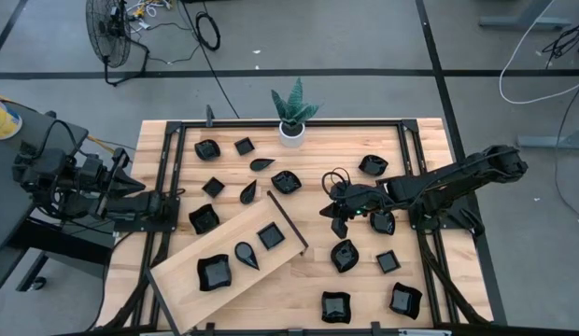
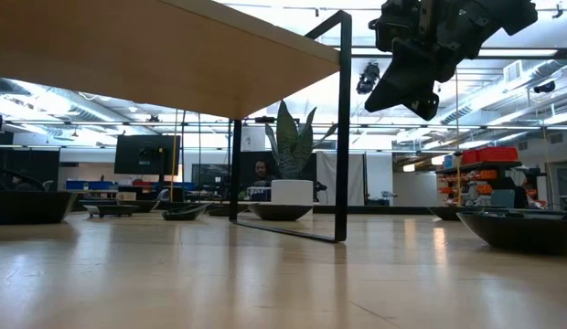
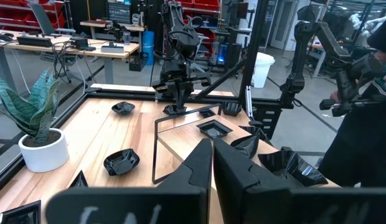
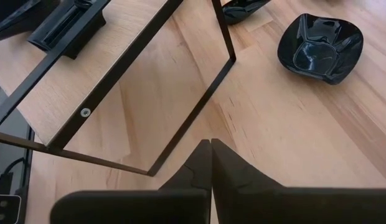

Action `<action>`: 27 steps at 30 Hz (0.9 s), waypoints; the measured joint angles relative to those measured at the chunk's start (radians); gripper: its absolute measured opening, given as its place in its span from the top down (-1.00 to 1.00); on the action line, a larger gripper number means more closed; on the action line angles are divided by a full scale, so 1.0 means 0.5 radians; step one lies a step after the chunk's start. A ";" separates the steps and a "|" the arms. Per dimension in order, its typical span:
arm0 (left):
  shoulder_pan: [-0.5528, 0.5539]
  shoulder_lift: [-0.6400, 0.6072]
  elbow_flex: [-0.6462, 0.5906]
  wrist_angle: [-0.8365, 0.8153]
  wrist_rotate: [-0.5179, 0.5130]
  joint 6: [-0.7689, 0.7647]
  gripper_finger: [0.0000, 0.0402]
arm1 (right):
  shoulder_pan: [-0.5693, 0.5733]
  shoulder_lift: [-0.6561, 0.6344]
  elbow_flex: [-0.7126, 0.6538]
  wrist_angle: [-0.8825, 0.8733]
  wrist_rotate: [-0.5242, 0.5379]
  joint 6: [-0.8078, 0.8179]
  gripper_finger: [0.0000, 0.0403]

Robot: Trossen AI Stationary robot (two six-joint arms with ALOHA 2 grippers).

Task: Pick & Place Mini shaped plates
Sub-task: Put the black distorted square plate on the shelf

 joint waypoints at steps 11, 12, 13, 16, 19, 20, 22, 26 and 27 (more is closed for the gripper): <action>0.000 0.000 -0.001 0.001 0.000 0.000 0.91 | 0.000 0.000 0.000 0.000 0.001 -0.002 0.99; 0.000 0.000 -0.001 0.000 0.000 0.000 0.91 | 0.000 0.000 0.000 0.000 0.001 -0.002 0.99; -0.001 0.000 -0.001 0.000 0.000 0.000 0.91 | 0.000 0.000 0.000 0.000 0.001 -0.002 0.99; 0.000 0.000 0.000 0.000 0.000 0.000 0.91 | -0.001 0.000 0.000 0.002 0.001 -0.004 0.99; 0.000 0.000 0.000 0.001 0.000 0.000 0.91 | 0.000 0.000 0.000 0.002 0.002 -0.030 0.99; -0.001 0.000 0.000 0.000 0.000 0.000 0.91 | 0.000 0.000 0.000 0.002 0.002 -0.057 0.99; -0.001 0.000 0.000 0.000 0.000 0.000 0.91 | 0.000 0.000 0.000 0.002 0.002 -0.123 0.99; -0.001 0.000 0.000 0.000 0.000 0.000 0.91 | 0.000 0.000 0.000 0.002 0.001 -0.231 0.99; 0.000 0.000 0.000 0.000 0.000 0.000 0.91 | 0.000 0.000 0.000 0.002 0.001 -0.241 0.99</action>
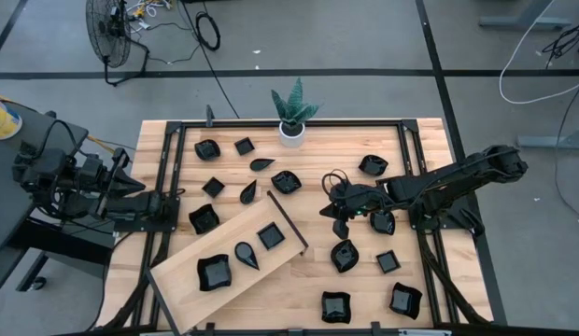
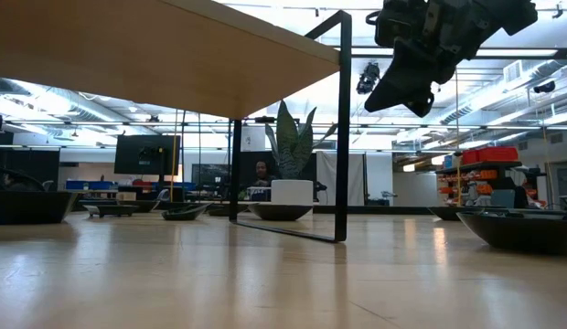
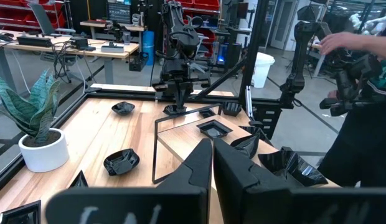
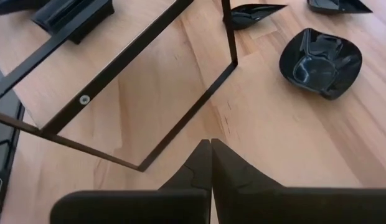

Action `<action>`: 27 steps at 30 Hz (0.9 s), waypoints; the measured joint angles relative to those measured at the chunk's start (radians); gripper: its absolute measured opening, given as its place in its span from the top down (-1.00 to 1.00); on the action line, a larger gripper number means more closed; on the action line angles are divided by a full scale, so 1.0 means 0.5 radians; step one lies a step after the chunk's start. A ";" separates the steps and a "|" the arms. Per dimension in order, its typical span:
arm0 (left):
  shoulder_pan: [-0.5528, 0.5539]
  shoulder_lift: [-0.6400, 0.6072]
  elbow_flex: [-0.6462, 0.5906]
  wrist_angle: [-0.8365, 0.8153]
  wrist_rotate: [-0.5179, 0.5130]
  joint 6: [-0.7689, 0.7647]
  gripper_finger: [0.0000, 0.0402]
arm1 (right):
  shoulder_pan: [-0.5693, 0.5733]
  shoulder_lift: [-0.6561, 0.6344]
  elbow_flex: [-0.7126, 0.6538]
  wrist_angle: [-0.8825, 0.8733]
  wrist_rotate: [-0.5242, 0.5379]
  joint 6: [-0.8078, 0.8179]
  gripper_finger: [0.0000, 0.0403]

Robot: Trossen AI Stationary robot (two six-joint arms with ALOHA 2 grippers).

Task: Pick & Place Mini shaped plates
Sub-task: Put the black distorted square plate on the shelf

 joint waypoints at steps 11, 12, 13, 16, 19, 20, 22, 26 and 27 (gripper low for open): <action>0.000 0.000 0.000 0.000 0.000 0.000 0.91 | -0.046 -0.149 0.000 -0.082 -0.001 -0.257 0.99; 0.000 0.000 0.000 0.000 0.000 0.000 0.91 | -0.065 -0.180 0.000 -0.116 0.001 -0.289 0.99; 0.000 0.000 0.000 0.000 0.000 0.000 0.91 | -0.086 -0.214 0.000 -0.138 0.001 -0.330 0.99; 0.000 0.000 0.000 0.000 0.000 0.000 0.91 | -0.158 -0.329 -0.059 -0.143 0.001 -0.442 0.99; 0.000 0.000 0.000 0.000 0.000 0.000 0.91 | -0.239 -0.421 -0.125 -0.144 0.001 -0.504 0.99; 0.000 0.000 0.000 0.000 -0.001 0.000 0.91 | -0.264 -0.451 -0.142 -0.143 0.001 -0.515 0.99; 0.000 0.000 0.000 0.000 0.000 0.000 0.91 | -0.308 -0.514 -0.180 -0.125 0.002 -0.532 0.99; 0.000 0.000 0.000 0.000 0.000 0.000 0.91 | -0.368 -0.658 -0.294 0.026 0.001 -0.563 0.99; 0.000 0.000 0.000 0.000 0.000 0.000 0.91 | -0.377 -0.690 -0.328 0.083 0.001 -0.576 0.99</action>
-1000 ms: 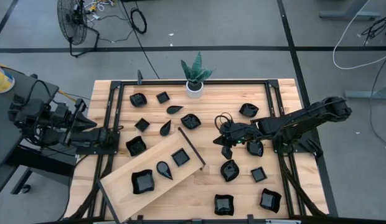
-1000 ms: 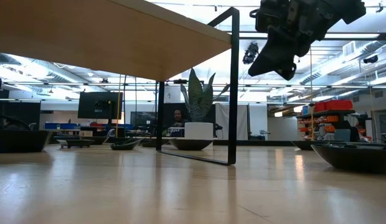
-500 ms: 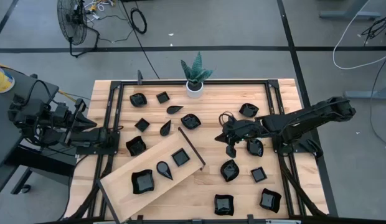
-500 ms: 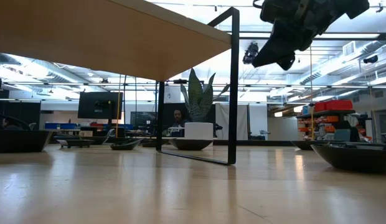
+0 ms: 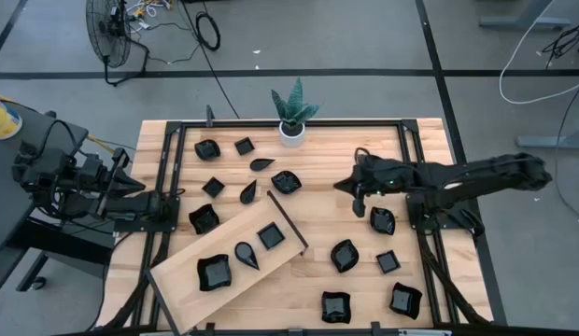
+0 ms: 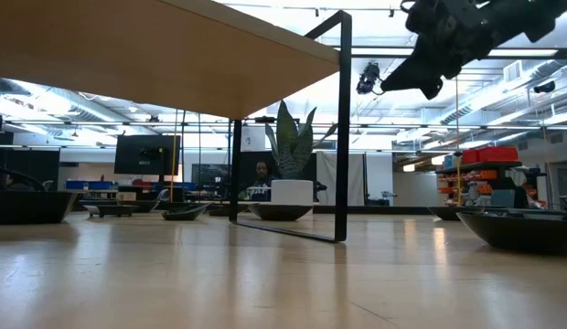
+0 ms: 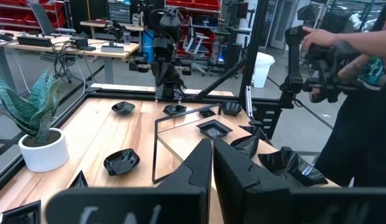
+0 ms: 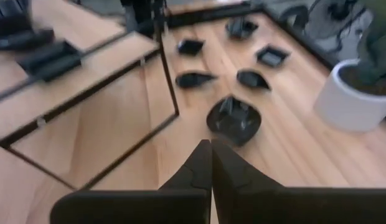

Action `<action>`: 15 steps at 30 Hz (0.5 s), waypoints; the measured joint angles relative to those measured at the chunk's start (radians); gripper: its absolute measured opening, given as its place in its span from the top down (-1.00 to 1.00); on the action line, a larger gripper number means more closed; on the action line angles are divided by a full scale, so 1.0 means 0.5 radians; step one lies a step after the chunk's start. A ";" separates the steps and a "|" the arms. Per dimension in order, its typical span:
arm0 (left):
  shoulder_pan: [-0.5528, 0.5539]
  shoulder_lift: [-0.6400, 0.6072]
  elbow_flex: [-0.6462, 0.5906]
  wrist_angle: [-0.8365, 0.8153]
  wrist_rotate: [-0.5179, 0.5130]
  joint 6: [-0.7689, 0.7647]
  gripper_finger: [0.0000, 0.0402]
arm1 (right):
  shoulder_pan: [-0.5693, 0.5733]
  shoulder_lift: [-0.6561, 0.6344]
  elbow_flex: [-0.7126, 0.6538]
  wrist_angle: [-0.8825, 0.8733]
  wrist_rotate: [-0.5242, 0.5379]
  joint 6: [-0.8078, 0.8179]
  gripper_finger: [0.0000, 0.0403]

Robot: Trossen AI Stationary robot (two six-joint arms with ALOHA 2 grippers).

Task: Pick & Place Mini shaped plates
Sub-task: Put the black distorted square plate on the shelf

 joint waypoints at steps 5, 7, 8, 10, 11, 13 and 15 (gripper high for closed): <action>-0.001 0.000 0.000 0.000 0.000 0.000 0.91 | -0.028 -0.142 -0.143 0.147 -0.018 -0.051 0.99; -0.001 0.000 0.000 0.000 0.000 0.000 0.91 | -0.037 -0.211 -0.183 0.150 -0.022 -0.049 0.99; 0.000 0.000 0.000 0.000 0.000 0.000 0.91 | -0.040 -0.244 -0.204 0.149 -0.023 -0.047 0.99; -0.001 0.000 -0.001 0.000 0.000 0.000 0.91 | -0.043 -0.312 -0.240 0.148 -0.028 -0.050 0.99; 0.000 0.000 0.000 0.001 0.000 0.000 0.91 | -0.043 -0.344 -0.255 0.149 -0.047 -0.061 0.99; 0.000 0.000 0.000 0.000 -0.001 0.000 0.91 | -0.043 -0.399 -0.282 0.149 -0.100 -0.081 0.99; 0.000 0.000 0.000 0.000 0.000 0.000 0.91 | -0.042 -0.446 -0.309 0.148 -0.127 -0.081 0.99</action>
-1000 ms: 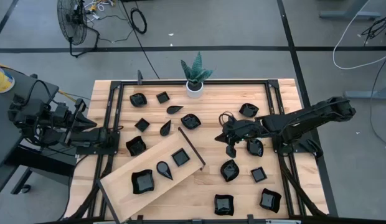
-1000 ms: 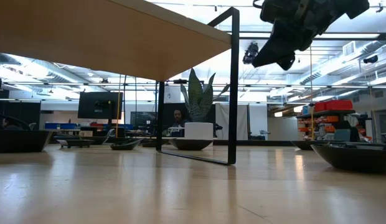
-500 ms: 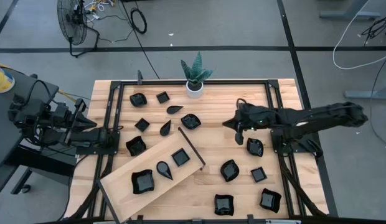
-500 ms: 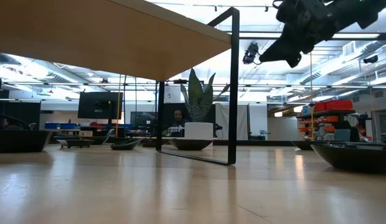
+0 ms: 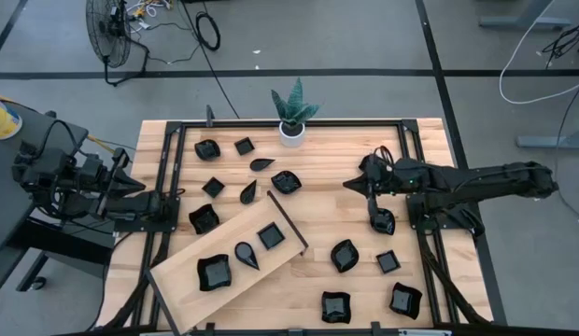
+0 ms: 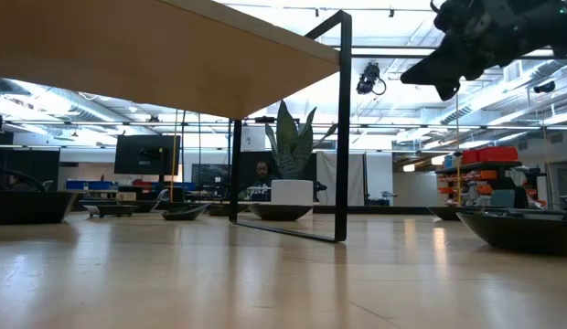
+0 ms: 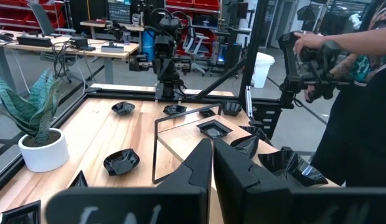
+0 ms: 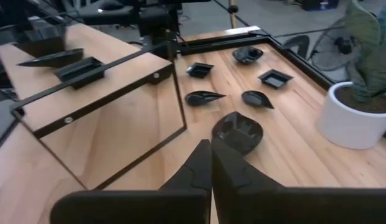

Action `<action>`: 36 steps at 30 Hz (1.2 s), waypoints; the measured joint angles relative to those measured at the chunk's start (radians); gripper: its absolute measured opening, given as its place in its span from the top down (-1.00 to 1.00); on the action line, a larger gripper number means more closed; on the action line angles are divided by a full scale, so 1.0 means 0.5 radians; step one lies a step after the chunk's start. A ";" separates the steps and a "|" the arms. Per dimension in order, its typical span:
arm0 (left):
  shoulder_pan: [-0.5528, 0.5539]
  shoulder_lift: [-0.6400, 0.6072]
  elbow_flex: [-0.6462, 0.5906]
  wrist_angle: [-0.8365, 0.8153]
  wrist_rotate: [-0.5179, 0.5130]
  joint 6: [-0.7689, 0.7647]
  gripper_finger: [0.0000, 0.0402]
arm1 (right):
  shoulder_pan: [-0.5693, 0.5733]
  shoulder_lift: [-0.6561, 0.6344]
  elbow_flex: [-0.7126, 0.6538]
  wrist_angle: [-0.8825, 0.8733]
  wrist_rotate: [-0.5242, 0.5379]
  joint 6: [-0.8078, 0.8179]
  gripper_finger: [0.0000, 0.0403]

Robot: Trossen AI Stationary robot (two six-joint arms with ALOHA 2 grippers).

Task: Pick & Place Mini shaped plates
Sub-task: Put the black distorted square plate on the shelf

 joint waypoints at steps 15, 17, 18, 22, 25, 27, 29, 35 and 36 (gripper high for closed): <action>0.000 0.000 0.000 0.000 0.000 0.000 0.91 | 0.000 -0.423 -0.245 -0.003 -0.116 -0.075 0.99; 0.001 0.000 0.001 0.000 0.000 0.000 0.91 | 0.001 -0.477 -0.276 -0.014 -0.117 -0.073 0.99; 0.001 0.000 0.000 0.001 0.000 0.000 0.91 | 0.001 -0.504 -0.285 -0.022 -0.117 -0.067 0.99; 0.000 0.000 0.000 0.000 0.000 0.000 0.91 | 0.000 -0.585 -0.287 -0.070 -0.116 -0.064 0.99; 0.000 0.000 0.000 0.000 0.000 0.000 0.91 | 0.000 -0.637 -0.287 -0.084 -0.116 -0.064 0.99; 0.001 0.000 0.001 0.000 0.000 0.000 0.91 | 0.001 -0.664 -0.287 -0.094 -0.117 -0.061 0.99; 0.000 0.000 0.000 0.000 0.000 0.000 0.91 | 0.000 -0.676 -0.258 -0.159 -0.118 -0.038 0.99; 0.000 0.000 0.000 0.001 0.000 0.000 0.91 | 0.000 -0.674 -0.003 -0.555 -0.121 -0.044 0.99; 0.000 0.000 0.001 0.000 0.000 0.000 0.91 | 0.000 -0.675 0.044 -0.606 -0.121 -0.056 0.99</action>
